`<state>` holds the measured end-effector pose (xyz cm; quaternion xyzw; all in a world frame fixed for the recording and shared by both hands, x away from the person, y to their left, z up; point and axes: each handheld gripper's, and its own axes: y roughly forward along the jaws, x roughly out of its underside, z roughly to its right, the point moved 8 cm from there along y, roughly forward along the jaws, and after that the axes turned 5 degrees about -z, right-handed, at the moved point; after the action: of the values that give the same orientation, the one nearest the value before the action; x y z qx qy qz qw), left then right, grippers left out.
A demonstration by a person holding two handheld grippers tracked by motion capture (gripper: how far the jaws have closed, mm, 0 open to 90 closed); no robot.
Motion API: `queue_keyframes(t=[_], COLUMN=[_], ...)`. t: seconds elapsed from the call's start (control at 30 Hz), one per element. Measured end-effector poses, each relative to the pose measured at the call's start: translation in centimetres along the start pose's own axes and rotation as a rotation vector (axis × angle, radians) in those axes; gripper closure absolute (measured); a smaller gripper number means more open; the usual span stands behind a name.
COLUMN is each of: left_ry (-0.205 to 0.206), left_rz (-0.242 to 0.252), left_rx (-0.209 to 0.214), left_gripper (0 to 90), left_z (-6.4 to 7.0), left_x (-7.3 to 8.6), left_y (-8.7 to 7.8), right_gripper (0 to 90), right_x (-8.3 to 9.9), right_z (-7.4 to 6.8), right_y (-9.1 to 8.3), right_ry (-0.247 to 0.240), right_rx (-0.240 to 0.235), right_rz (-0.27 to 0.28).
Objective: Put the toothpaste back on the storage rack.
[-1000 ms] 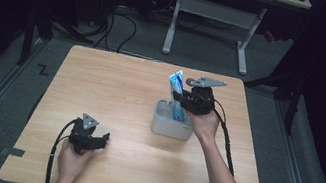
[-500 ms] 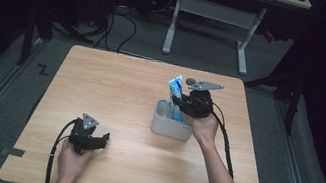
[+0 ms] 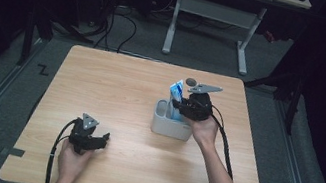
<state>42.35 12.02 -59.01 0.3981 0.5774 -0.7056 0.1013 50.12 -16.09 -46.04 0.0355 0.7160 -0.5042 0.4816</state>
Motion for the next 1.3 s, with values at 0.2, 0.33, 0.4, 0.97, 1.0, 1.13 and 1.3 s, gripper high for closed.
queue_keyframes(t=[0.2, 0.33, 0.4, 0.97, 1.0, 1.13, 1.3], left_ry=[0.0, 0.0, 0.0, -0.002, -0.001, -0.001, -0.001], left_rz=[0.001, 0.0, 0.001, 0.001, 0.001, 0.002, 0.001], left_rx=[-0.001, -0.001, -0.001, -0.002, -0.002, -0.002, -0.002], left_gripper=[25.3, 25.3, 25.3, 25.4, 25.4, 25.3, 25.3], left_z=[0.0, 0.0, 0.0, 0.0, 0.0, 0.0, 0.0], left_x=[0.0, 0.0, 0.0, 0.0, 0.0, 0.0, 0.0], left_y=[0.0, 0.0, 0.0, 0.0, 0.0, 0.0, 0.0], right_gripper=[72.1, 71.5, 70.8, 47.8, 47.8, 50.1, 52.9], right_x=[0.7, 0.7, 0.7, 0.0, -0.1, -0.3, -0.6], right_z=[0.1, -0.1, 0.0, -0.2, -0.2, -0.2, -0.1], right_y=[0.4, 0.5, 0.6, -0.6, -0.9, -1.9, -3.2], right_ry=[0.003, 0.01, 0.009, 0.027, 0.025, 0.017, 0.016], right_rx=[-0.008, -0.012, -0.016, 0.0, -0.001, -0.003, -0.001], right_rz=[-0.014, -0.019, -0.012, 0.043, 0.053, 0.078, 0.107])
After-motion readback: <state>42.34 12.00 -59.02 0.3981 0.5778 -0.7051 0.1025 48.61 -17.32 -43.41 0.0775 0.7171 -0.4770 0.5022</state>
